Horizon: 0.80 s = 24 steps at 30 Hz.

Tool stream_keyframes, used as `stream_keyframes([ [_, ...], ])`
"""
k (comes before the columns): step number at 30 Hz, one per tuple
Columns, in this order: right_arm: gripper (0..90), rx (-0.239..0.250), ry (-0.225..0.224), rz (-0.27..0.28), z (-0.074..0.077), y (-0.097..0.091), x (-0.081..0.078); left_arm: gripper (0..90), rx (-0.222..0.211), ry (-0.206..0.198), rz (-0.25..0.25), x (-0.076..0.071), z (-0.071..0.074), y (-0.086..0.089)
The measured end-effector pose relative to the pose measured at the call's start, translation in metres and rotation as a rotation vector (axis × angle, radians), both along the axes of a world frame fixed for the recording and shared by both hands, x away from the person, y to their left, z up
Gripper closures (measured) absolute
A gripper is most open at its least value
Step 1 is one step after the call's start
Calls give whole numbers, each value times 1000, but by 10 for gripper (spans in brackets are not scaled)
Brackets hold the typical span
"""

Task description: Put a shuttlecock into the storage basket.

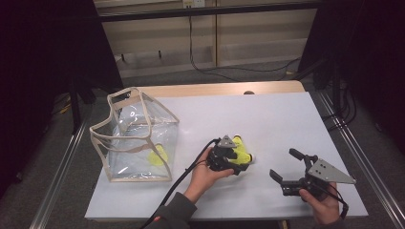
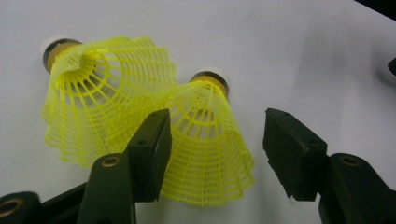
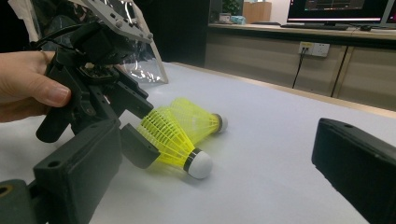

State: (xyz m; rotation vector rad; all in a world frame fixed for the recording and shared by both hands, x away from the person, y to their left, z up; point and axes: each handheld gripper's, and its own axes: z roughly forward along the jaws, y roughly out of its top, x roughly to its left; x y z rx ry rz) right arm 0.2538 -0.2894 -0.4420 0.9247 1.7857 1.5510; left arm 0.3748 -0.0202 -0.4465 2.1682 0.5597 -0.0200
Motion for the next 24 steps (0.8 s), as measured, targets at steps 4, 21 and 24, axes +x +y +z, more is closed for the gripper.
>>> stream_keyframes([
  [4, 14, 2, 1, 2, 0, 1, 0, 435, -11, -6, 0, -1, 0, -1],
  [21, 15, -1, -2, -1, 0, 0, 0, 495, -19, -4, 28, 1, -6, -4],
  [24, 15, -1, -4, 0, 0, -1, -1, 516, -22, 0, 31, 1, -7, -5],
])
